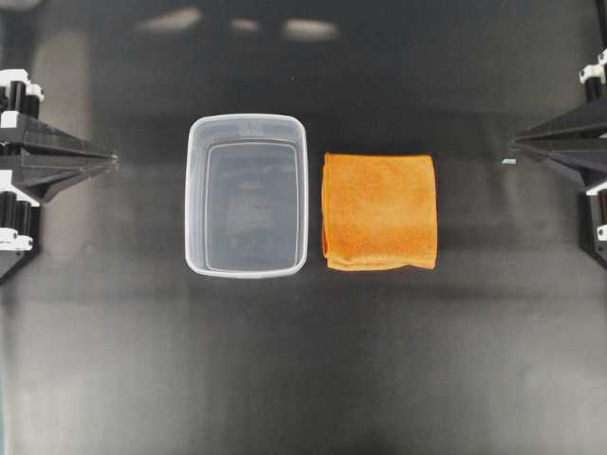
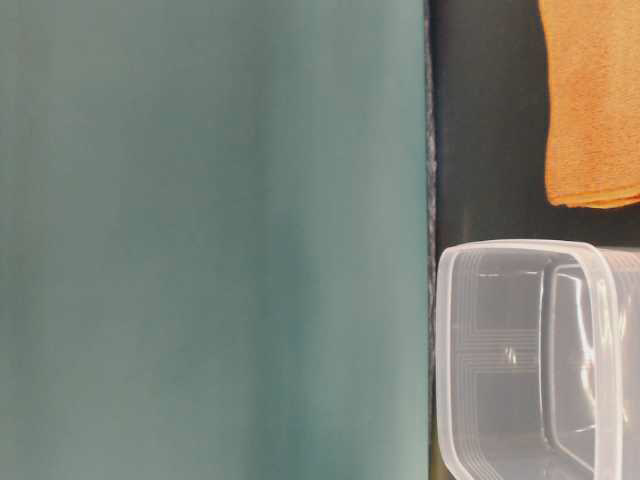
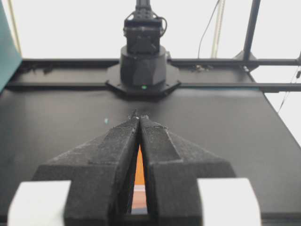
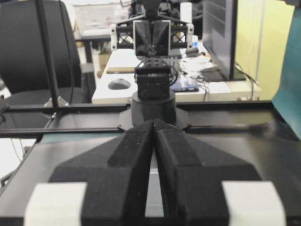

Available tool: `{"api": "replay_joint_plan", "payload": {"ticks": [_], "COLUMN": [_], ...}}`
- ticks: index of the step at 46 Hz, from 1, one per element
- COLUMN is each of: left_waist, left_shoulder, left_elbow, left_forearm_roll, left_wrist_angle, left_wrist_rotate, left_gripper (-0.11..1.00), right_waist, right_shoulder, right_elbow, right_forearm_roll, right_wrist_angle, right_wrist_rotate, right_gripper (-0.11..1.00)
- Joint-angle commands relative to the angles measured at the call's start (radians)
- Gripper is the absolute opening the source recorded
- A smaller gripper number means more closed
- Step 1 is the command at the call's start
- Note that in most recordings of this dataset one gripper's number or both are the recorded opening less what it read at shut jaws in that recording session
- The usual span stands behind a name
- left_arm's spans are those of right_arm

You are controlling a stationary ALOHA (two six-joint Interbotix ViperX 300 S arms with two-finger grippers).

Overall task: Place the orange towel into the container with the left arm.
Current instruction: 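Move the left gripper rightward over the clear container toward the towel, then lower the left gripper onto the orange towel and close on it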

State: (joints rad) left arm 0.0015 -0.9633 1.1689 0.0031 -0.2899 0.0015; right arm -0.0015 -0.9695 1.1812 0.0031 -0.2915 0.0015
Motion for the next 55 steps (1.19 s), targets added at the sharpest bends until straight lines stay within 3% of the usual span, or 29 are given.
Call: {"api": "replay_joint_plan", "payload": {"ticks": [1, 6, 23, 31, 37, 45, 47, 52, 55], "left_waist": [-0.012, -0.015, -0.018, -0.011, -0.005, 0.005, 0.009, 0.026, 0.035], "left_shoulder": [0.038, 0.069, 0.29, 0.428, 0.525, 0.649, 0.681, 0.769, 0.815], "left_elbow": [-0.055, -0.11, -0.371, -0.523, -0.621, -0.755, -0.79, -0.89, -0.943], "left_forearm_roll": [0.043, 0.043, 0.043, 0.043, 0.043, 0.043, 0.043, 0.043, 0.043], "left_wrist_angle": [0.066, 0.173, 0.407, 0.534, 0.6, 0.723, 0.758, 0.848, 0.896], "left_wrist_rotate": [-0.026, -0.044, -0.023, 0.035, 0.071, 0.077, 0.077, 0.078, 0.078], "left_gripper": [0.06, 0.01, 0.01, 0.01, 0.01, 0.01, 0.02, 0.14, 0.31], "right_waist": [0.005, -0.008, -0.003, -0.003, -0.005, 0.002, 0.002, 0.002, 0.002], "right_shoulder": [0.012, 0.011, -0.046, -0.089, -0.118, -0.14, -0.138, -0.143, -0.149], "right_elbow": [-0.015, -0.015, -0.018, -0.015, -0.011, 0.003, 0.005, 0.005, 0.005], "right_forearm_roll": [0.006, 0.037, 0.037, 0.037, 0.029, 0.029, 0.029, 0.029, 0.029], "right_wrist_angle": [-0.005, 0.043, 0.302, 0.393, 0.42, 0.443, 0.448, 0.451, 0.454], "right_wrist_rotate": [0.011, 0.029, 0.063, 0.061, 0.055, 0.063, 0.063, 0.063, 0.061], "right_gripper": [0.01, -0.01, -0.01, 0.0, 0.21, 0.71, 0.79, 0.8, 0.78]}}
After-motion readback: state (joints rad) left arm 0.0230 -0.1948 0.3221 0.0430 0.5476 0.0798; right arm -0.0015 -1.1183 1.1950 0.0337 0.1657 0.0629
